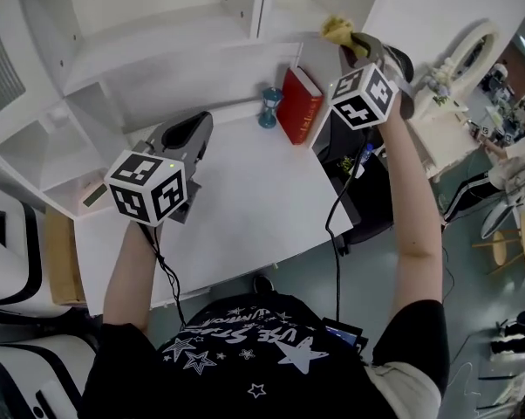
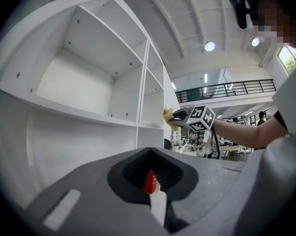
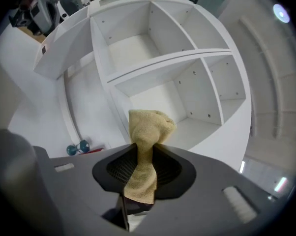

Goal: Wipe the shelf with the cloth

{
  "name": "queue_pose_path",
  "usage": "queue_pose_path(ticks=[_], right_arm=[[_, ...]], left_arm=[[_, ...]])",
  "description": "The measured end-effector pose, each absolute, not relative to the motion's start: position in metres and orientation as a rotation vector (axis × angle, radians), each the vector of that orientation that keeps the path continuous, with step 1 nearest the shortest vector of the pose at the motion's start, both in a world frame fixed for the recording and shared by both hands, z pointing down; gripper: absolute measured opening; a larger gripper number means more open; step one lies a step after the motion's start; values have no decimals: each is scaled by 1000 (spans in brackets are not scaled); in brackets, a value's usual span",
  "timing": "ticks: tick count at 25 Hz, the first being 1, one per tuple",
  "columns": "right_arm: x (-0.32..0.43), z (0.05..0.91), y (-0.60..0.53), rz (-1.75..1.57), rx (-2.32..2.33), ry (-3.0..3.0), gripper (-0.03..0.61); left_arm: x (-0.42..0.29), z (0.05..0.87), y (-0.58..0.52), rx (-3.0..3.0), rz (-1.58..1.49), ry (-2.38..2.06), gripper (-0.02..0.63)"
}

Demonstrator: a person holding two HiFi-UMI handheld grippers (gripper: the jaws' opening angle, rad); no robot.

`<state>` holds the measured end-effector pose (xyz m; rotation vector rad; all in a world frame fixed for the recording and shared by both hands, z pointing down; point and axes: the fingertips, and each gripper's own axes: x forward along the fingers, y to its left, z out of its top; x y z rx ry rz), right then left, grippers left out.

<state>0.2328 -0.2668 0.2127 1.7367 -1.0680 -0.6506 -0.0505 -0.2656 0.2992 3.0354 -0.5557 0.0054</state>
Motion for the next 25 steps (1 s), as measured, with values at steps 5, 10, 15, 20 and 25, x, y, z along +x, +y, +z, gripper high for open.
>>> queue_pose_path(ticks=[5, 10, 15, 20, 25], right_arm=[[192, 247, -222, -623, 1856, -1158, 121], [137, 272, -172, -561, 2055, -1358, 121], [84, 307, -116, -445, 2239, -1452, 120], [57, 366, -61, -210, 2382, -1471, 120], [27, 422, -27, -61, 2375, -1475, 120]], left_arm=[[-73, 330, -247, 2996, 49, -509, 0], [-98, 363, -219, 2965, 103, -427, 0], [-136, 400, -196, 2970, 159, -387, 0], [-158, 444, -170, 2915, 218, -356, 0], [-165, 481, -143, 2900, 273, -291, 0]])
